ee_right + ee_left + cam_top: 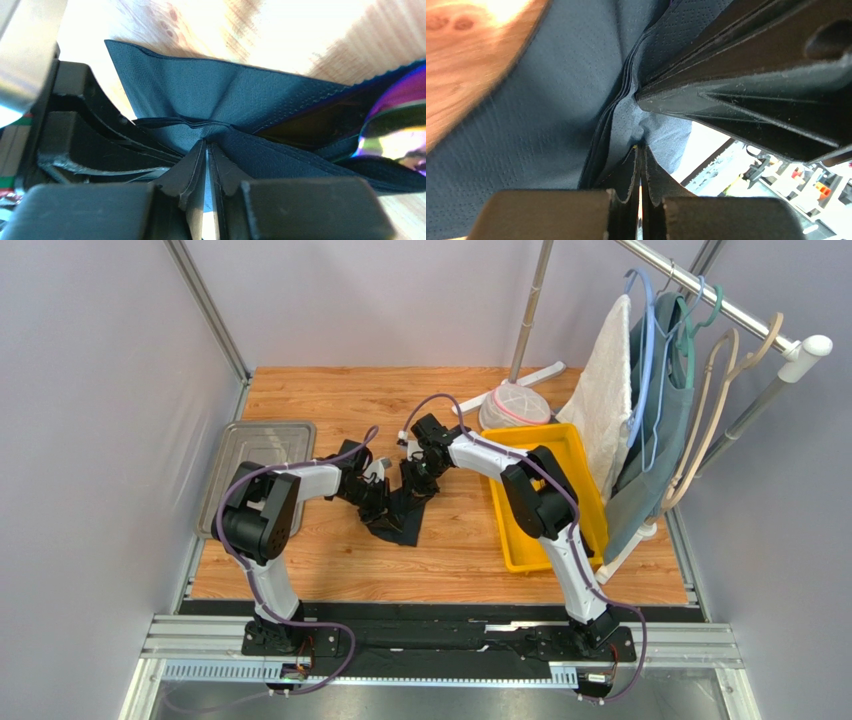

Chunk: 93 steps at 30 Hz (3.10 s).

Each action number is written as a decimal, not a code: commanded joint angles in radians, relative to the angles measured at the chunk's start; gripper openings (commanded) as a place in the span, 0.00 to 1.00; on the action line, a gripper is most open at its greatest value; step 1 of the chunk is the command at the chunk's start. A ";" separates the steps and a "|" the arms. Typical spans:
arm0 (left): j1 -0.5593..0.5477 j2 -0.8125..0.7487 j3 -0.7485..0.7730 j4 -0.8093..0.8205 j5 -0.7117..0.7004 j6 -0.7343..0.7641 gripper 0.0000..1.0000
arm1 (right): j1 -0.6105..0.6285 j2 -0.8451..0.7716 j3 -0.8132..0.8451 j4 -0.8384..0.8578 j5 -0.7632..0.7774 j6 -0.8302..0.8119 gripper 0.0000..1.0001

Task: Place the utensils on the paper napkin and roll it up

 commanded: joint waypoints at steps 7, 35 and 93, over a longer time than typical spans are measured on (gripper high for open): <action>0.017 -0.173 -0.021 0.001 -0.091 0.087 0.01 | 0.002 0.084 -0.003 -0.002 0.131 -0.039 0.11; 0.236 -0.295 -0.018 -0.080 -0.048 0.157 0.86 | -0.007 0.126 0.046 0.001 0.110 -0.010 0.06; 0.174 -0.231 -0.062 -0.203 -0.268 0.085 0.62 | 0.053 0.072 -0.109 -0.135 -0.037 -0.361 0.00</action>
